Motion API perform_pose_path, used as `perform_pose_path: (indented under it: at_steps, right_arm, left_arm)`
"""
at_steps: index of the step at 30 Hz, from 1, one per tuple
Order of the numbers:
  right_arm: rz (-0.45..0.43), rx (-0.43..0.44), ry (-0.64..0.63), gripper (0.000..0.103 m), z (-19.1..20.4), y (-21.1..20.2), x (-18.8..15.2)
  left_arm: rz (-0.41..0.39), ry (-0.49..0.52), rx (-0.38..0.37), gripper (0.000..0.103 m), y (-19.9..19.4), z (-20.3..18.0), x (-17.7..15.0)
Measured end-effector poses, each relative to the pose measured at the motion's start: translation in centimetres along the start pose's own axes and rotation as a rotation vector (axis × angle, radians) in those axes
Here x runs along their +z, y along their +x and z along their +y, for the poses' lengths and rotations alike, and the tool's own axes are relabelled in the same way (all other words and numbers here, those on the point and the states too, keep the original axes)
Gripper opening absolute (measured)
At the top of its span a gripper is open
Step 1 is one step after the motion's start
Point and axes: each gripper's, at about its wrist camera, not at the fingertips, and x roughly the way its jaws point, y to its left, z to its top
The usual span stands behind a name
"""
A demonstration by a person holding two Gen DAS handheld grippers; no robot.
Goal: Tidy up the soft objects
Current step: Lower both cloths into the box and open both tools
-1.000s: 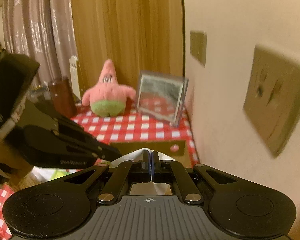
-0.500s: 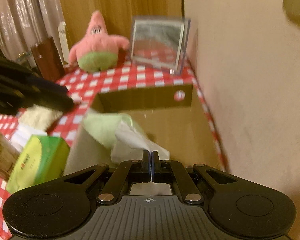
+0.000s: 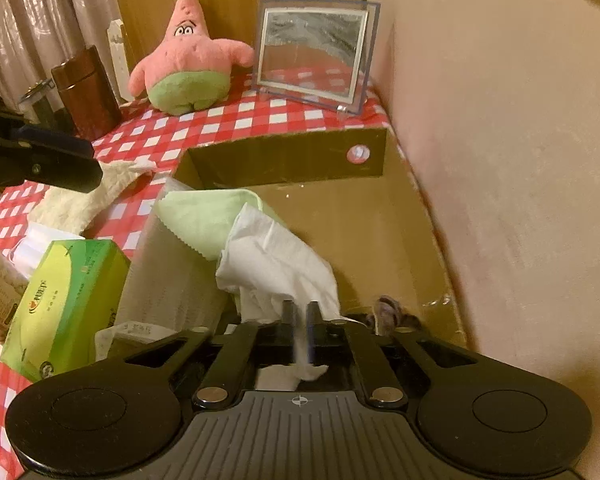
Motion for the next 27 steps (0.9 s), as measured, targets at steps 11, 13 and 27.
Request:
perform_pose_path:
  at_steps: [11, 13, 27]
  right_arm:
    - [-0.021, 0.003, -0.001, 0.059, 2.6, -5.1, -1.1]
    - [-0.014, 0.005, 0.005, 0.059, 3.2, -6.0, -1.3]
    - [-0.013, 0.031, -0.073, 0.062, 8.8, -11.8, -1.9]
  left_arm:
    - [-0.026, -0.034, 0.043, 0.04, -4.2, -0.7, -0.9]
    - [-0.032, -0.049, 0.054, 0.043, -5.2, -0.9, -1.2]
    - [-0.075, -0.113, 0.087, 0.069, -12.6, -1.1, -5.4]
